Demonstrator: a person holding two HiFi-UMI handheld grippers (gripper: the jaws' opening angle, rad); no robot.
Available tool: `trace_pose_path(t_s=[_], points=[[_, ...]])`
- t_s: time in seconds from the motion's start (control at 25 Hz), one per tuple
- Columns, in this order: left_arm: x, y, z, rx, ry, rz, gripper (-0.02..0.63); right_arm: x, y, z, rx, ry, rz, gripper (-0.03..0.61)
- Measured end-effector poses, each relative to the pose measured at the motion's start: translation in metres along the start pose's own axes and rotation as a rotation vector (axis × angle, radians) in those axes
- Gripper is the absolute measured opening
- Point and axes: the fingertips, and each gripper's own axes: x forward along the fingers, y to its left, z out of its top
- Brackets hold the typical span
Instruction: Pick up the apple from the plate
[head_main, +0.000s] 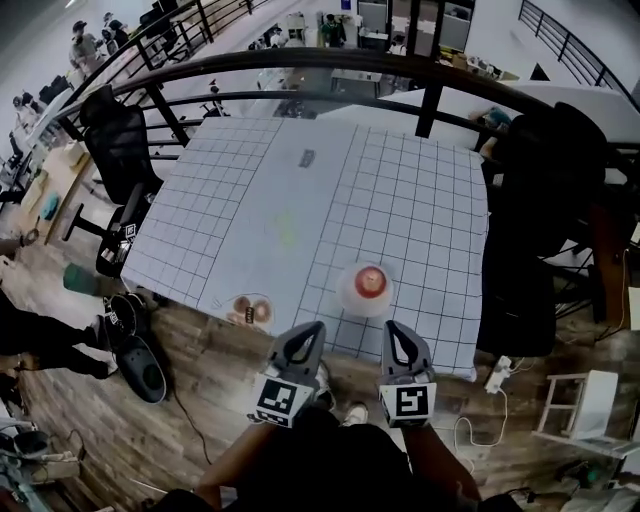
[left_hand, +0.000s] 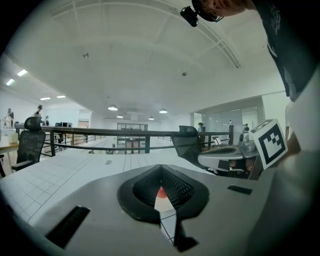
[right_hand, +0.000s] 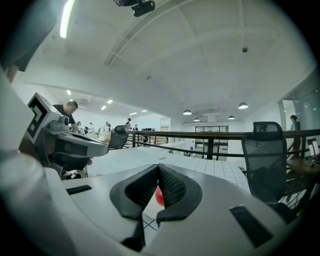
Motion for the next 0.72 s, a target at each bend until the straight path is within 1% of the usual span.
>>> trace_pose_path(t_s=[0.12, 0.32, 0.6, 0.72], points=[[0.020, 0.014, 0.000, 0.009, -0.002, -0.030, 0.020, 0.022, -0.001, 0.006, 0.005, -0.007, -0.012, 0.023], [0.042, 0.037, -0.001, 0.003, 0.000, -0.059, 0.020, 0.045, 0.001, -0.009, -0.014, 0.056, -0.025, 0.023], [0.063, 0.055, -0.008, -0.012, 0.006, -0.134, 0.020, 0.068, -0.001, -0.006, -0.043, 0.099, -0.073, 0.023], [0.071, 0.057, -0.010, -0.001, 0.009, -0.170, 0.020, 0.078, 0.000, -0.012, -0.019, 0.097, -0.055, 0.023]])
